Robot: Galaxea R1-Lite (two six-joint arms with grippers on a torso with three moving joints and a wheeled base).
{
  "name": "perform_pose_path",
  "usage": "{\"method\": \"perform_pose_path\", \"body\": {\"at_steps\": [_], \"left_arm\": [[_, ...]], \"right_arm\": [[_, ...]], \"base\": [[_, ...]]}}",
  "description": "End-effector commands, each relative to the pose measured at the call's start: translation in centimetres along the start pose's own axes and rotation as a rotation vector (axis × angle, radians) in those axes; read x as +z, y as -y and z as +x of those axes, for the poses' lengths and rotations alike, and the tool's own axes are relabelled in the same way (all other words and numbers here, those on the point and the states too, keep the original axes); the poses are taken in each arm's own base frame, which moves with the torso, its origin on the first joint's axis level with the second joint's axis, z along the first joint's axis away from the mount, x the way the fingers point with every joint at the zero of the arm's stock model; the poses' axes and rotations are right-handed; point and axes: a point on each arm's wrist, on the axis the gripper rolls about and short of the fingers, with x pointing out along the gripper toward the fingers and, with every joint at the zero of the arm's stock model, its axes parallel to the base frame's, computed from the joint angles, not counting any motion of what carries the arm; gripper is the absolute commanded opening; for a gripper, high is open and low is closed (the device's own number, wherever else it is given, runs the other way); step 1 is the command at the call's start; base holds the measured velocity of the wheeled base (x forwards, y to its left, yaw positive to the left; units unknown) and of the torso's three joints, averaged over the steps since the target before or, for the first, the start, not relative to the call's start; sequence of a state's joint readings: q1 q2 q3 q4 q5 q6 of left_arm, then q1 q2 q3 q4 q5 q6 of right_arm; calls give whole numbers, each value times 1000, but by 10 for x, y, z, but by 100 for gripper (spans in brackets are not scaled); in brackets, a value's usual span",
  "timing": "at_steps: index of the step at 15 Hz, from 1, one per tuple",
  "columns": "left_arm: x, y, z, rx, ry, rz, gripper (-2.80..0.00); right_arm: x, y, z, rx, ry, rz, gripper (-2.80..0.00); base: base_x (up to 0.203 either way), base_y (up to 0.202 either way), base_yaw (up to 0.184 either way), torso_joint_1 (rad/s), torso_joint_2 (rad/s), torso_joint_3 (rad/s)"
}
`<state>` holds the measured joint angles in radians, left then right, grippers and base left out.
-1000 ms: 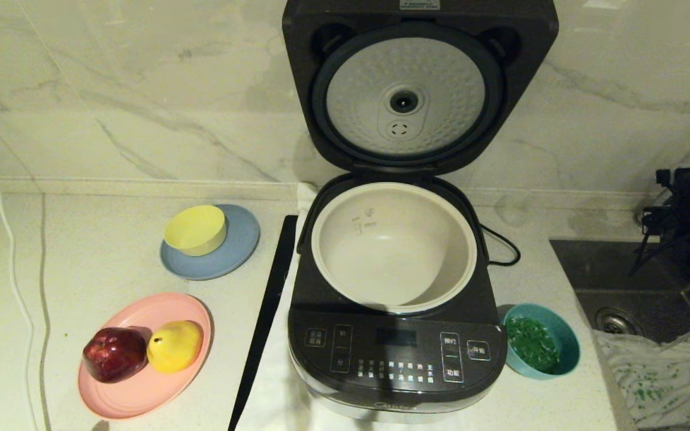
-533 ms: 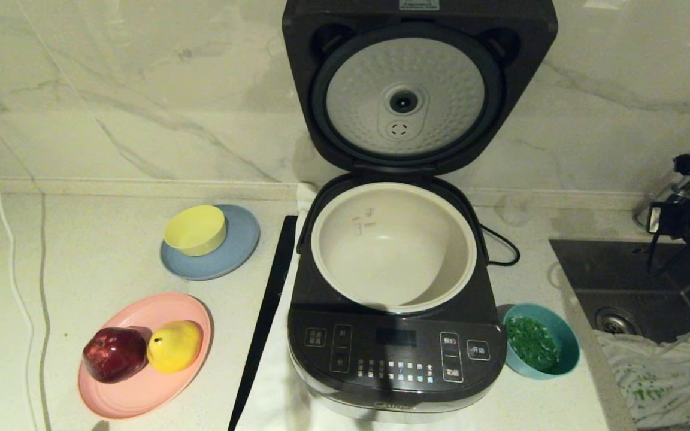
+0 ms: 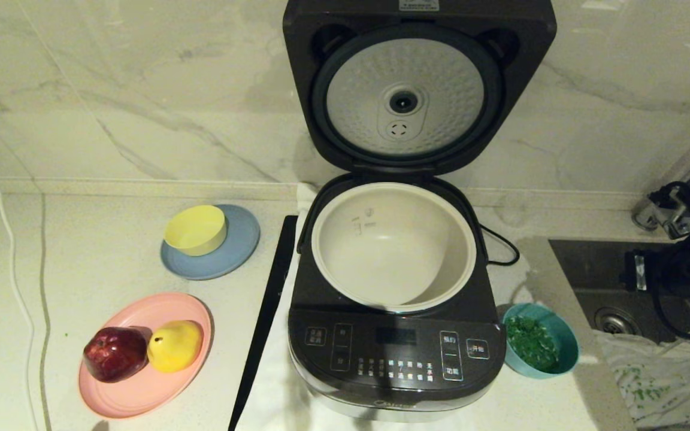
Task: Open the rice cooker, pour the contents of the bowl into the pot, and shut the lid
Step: Fill a bowl with water from the tap
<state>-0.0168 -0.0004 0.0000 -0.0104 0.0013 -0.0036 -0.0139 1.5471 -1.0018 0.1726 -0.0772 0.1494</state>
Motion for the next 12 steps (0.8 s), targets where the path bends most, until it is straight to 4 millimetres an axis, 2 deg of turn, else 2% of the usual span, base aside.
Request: {"method": "perform_pose_path", "body": {"at_steps": [1,4,8,10,11,12], "left_arm": [[-1,0,0,0,-2,-1,-280],[-1,0,0,0,-3,-1,-280],[-1,0,0,0,-3,0,-280],[-1,0,0,0,-2,0,-280],[-1,0,0,0,-2,0,-280],[-1,0,0,0,-3,-1,-280]], "right_arm": [[-20,-19,-4,43,-46,-29,-280],[-33,-27,4,30,-79,-51,-280],[-47,-29,27,-13,-91,-61,-280],[-53,-29,31,-17,-77,-61,-280],[-54,-29,31,-14,-71,-64,0],[-56,-30,32,-12,-76,-67,0]], "base": [[0,0,0,0,0,0],[0,0,0,0,0,0],[0,0,0,0,0,0],[0,0,0,0,0,0],[0,0,0,0,0,0],[0,0,0,0,0,0]]}}
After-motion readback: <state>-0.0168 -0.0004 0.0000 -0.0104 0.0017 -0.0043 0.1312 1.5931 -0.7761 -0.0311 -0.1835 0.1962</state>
